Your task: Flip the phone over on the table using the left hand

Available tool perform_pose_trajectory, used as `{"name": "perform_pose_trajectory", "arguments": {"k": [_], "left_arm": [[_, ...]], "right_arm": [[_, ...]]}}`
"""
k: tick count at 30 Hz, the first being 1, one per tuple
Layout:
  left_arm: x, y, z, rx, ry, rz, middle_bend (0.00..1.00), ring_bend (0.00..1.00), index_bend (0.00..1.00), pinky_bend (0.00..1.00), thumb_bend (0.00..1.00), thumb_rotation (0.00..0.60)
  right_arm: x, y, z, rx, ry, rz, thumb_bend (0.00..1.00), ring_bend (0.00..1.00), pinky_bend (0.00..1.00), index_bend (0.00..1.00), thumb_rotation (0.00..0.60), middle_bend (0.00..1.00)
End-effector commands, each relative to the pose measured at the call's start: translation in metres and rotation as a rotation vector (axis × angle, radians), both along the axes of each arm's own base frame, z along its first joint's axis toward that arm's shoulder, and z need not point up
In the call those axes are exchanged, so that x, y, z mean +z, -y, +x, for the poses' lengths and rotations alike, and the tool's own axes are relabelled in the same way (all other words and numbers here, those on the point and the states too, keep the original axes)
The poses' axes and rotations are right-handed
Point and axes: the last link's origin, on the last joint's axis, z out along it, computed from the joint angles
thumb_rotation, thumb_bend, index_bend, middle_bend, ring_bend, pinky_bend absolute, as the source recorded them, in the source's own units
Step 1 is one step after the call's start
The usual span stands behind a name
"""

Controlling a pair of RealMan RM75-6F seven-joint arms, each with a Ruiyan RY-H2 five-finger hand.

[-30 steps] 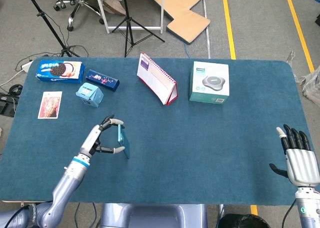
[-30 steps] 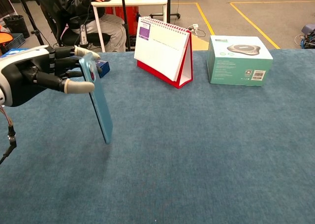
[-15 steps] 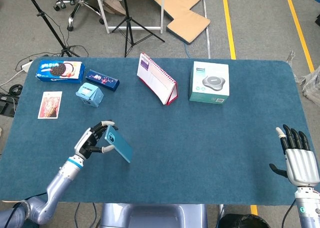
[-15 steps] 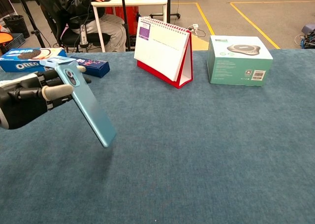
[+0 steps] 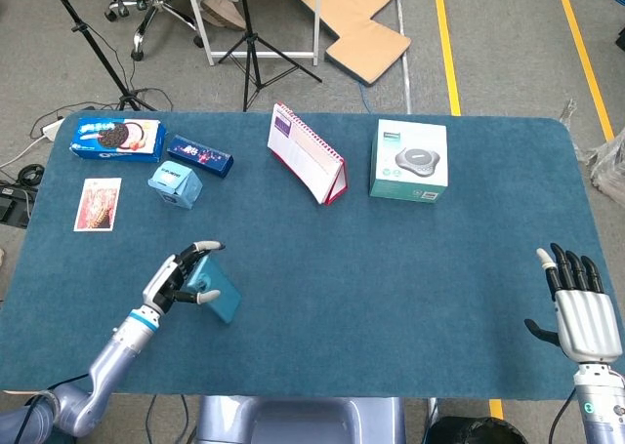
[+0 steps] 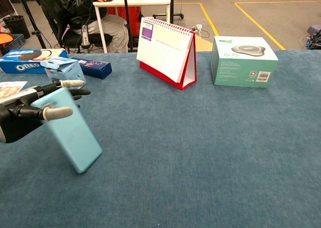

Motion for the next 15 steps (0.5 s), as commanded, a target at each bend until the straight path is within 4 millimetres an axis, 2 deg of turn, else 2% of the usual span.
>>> {"name": "perform_pose_trajectory", "arguments": {"k": [1, 3, 8, 15], "left_arm": [[0.001, 0.001, -0.004, 0.004, -0.016, 0.005, 0.17, 0.0, 0.19, 0.0, 0.07, 0.6], [0.004, 0.0, -0.005, 0.005, -0.024, 0.014, 0.17, 0.0, 0.19, 0.0, 0.07, 0.6], [0.024, -0.004, -0.011, -0.011, -0.074, 0.105, 0.17, 0.0, 0.19, 0.0, 0.07, 0.6], [0.085, -0.007, -0.006, -0.1, -0.265, 0.338, 0.17, 0.0, 0.19, 0.0, 0.07, 0.6]], "right_arm": [[0.0, 0.0, 0.0, 0.0, 0.0, 0.0, 0.0, 0.0, 0.0, 0.02, 0.6, 0.0], [0.0, 0.0, 0.0, 0.001, 0.001, -0.001, 0.0, 0.0, 0.0, 0.02, 0.6, 0.0], [0.001, 0.0, 0.001, 0.002, 0.005, -0.002, 0.0, 0.0, 0.0, 0.02, 0.6, 0.0], [0.0, 0.0, 0.002, 0.005, 0.017, 0.005, 0.0, 0.0, 0.0, 0.02, 0.6, 0.0]]}}
